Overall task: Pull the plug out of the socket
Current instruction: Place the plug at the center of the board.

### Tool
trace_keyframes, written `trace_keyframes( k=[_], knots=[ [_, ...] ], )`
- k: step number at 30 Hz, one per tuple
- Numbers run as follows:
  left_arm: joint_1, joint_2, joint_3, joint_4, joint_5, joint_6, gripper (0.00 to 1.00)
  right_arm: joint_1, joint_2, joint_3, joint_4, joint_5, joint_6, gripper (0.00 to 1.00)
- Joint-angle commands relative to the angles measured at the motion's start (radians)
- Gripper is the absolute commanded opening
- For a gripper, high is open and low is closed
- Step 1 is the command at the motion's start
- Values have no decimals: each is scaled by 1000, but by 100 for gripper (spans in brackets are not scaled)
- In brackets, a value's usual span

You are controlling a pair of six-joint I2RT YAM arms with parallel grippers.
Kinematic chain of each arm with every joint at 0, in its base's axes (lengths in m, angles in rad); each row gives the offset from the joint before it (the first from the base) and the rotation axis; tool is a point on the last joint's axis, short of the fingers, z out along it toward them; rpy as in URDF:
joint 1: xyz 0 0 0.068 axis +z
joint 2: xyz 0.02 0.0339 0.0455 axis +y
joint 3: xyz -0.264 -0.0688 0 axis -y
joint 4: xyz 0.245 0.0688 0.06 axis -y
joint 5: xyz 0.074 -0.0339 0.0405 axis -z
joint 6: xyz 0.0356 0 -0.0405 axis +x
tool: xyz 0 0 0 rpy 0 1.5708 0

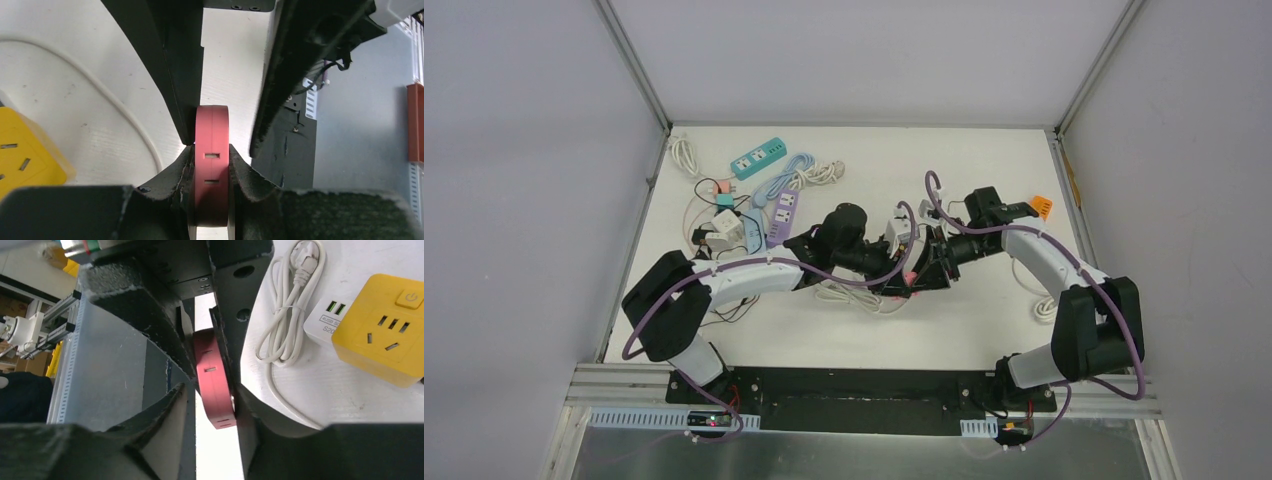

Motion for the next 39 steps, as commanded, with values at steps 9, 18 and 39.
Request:
trace_keyframes(
  k=[9, 18, 39],
  knots=[
    [5, -14, 26, 83, 40, 1, 0, 11, 15, 31, -129, -47, -180, 35],
    [7, -19, 16, 77, 22, -12, 2, 13, 15, 55, -197, -40, -234, 0],
    [63, -452, -182, 95, -496, -61, 88, -123, 52, 71, -95, 31, -81, 0]
  ],
)
